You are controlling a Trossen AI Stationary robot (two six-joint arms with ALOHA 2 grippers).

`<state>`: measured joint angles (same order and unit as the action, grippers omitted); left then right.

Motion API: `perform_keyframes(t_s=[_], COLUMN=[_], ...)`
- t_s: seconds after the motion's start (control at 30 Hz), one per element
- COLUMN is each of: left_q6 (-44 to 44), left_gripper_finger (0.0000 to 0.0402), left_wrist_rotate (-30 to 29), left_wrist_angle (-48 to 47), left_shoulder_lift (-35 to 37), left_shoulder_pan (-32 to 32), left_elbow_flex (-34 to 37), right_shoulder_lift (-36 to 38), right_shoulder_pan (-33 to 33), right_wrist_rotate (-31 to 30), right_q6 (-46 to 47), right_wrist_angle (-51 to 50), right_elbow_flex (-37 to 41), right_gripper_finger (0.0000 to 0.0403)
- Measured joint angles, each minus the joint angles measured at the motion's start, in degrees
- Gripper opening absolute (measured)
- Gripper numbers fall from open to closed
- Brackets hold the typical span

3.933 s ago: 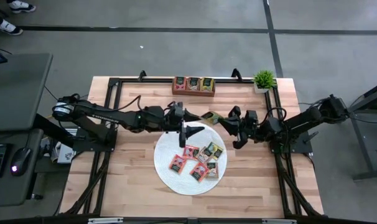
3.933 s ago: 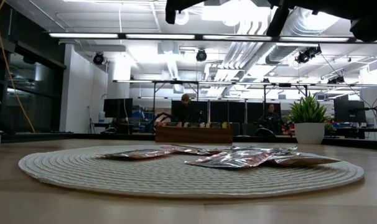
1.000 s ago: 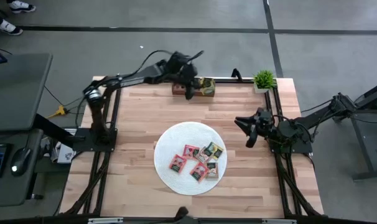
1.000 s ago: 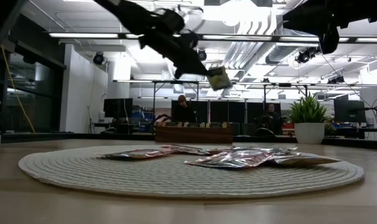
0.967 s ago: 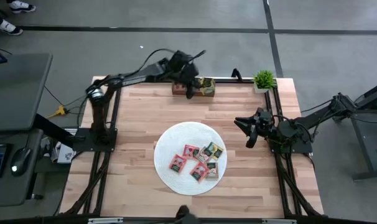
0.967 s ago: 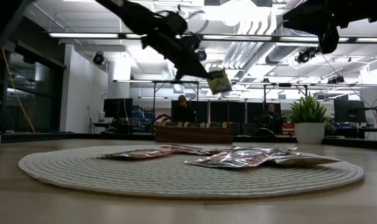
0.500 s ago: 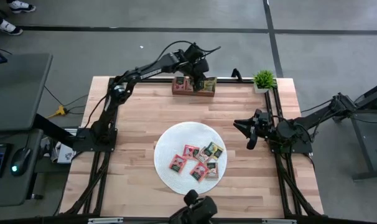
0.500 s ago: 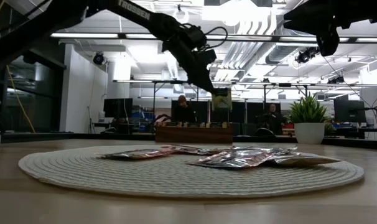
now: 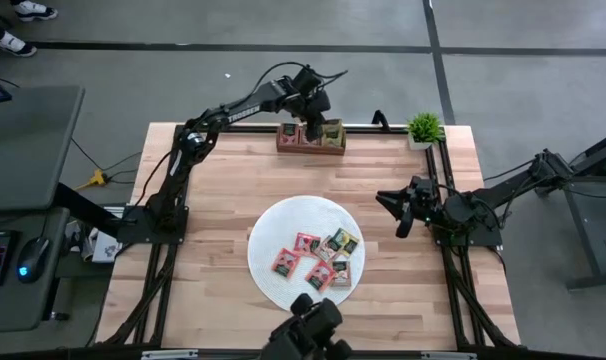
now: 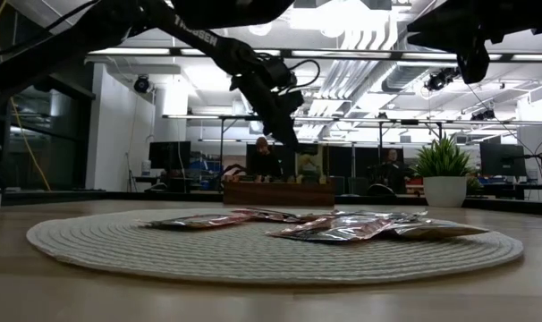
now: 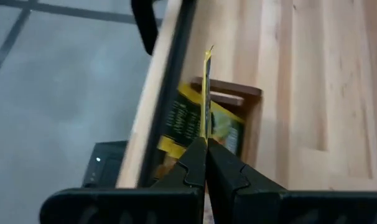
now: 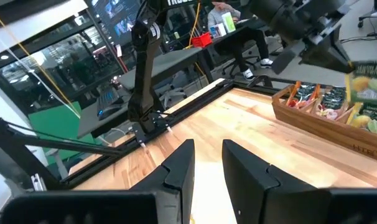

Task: Pick & Place Tea
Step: Put the yellow tea bag into the right section of the wooden organizer

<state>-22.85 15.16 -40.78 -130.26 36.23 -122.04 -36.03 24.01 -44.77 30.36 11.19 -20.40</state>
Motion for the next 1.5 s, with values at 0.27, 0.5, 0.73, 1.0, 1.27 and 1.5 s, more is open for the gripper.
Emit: perform_keyframes(t_s=[0.27,0.5,0.73,1.0,1.27,1.5], left_q6=[-1.51,-1.16,-0.89,-0.89,-0.84,-0.85], left_gripper_finger=[0.0000,0.0000,0.0000,0.0001,0.0074,0.0146], left_wrist_rotate=[2.34,5.11,6.17,5.31,4.80,3.76], left_wrist_angle=[0.74,0.08,0.49,0.14,-0.11,-0.21], left_shoulder_lift=[-0.22,-3.62,-3.80,-3.80,-3.80,-3.75], left_shoulder_pan=[0.52,0.87,0.53,0.50,0.50,0.50], left_elbow_flex=[0.00,0.05,0.02,0.02,0.02,0.02], right_shoulder_lift=[0.00,0.00,0.00,0.00,0.00,0.00], right_shoulder_pan=[0.00,0.00,0.00,0.00,0.00,0.00], right_wrist_rotate=[-2.48,-2.69,-2.69,-2.67,-2.64,-1.94], right_q6=[0.71,0.76,1.39,1.39,1.39,1.39], right_wrist_angle=[-0.68,-0.69,-0.69,-0.73,-1.08,-1.09], right_elbow_flex=[0.00,0.01,0.00,0.00,0.00,0.00], right_gripper_finger=[0.0078,0.0079,0.0078,0.0078,0.0078,0.0078])
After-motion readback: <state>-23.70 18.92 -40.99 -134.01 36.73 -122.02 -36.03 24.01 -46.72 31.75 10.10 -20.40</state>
